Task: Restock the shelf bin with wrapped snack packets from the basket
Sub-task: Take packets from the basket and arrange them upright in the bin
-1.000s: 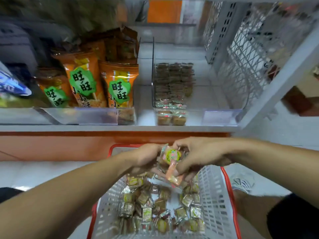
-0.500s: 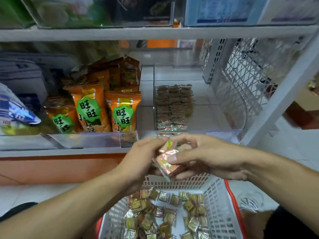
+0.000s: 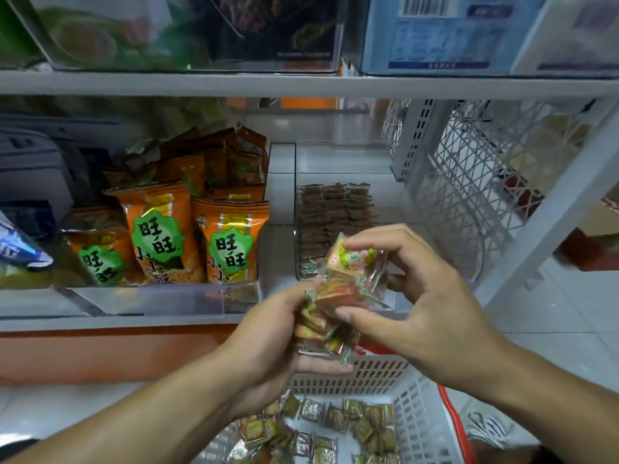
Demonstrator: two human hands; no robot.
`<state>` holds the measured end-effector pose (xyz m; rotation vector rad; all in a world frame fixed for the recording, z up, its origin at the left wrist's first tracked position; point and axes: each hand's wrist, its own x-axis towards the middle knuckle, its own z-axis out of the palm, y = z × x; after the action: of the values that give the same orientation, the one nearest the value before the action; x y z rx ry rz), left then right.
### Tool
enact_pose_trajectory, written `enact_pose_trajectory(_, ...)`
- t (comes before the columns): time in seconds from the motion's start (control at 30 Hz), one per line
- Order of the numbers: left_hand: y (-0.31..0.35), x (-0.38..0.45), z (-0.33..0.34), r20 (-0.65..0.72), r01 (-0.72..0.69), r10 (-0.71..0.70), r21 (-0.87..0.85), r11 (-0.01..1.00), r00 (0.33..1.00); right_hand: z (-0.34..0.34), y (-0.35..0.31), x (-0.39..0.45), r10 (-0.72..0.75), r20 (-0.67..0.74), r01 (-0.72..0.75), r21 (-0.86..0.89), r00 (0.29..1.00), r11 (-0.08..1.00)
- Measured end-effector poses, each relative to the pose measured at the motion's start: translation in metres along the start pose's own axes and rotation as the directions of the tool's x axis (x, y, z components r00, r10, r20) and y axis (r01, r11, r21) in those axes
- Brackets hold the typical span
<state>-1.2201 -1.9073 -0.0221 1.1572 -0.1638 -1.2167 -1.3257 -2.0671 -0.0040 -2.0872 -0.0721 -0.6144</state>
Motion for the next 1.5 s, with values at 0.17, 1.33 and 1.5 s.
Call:
enact_pose_trajectory(0.17, 0.005, -0.005, 0.001, 0.001, -0.011, 0.011, 0.058, 0.998, 1.0, 0.0, 0.0, 0.001, -0.06, -0.068, 0.056, -0.054, 0.996, 0.997)
enact_pose_trajectory(1.33, 0.004, -0.004, -0.014, -0.144, -0.342, 0.379, 0.228, 0.912, 0.914, 0.012, -0.007, 0.007, 0.528, 0.295, -0.585, 0.595, 0.796, 0.551)
enact_pose_trajectory(1.5, 0.013, -0.004, -0.018, 0.008, -0.322, 0.336, 0.306, 0.896, 0.942, -0.009, -0.004, 0.014, 0.503, 0.438, -0.664, 0.559, 0.745, 0.497)
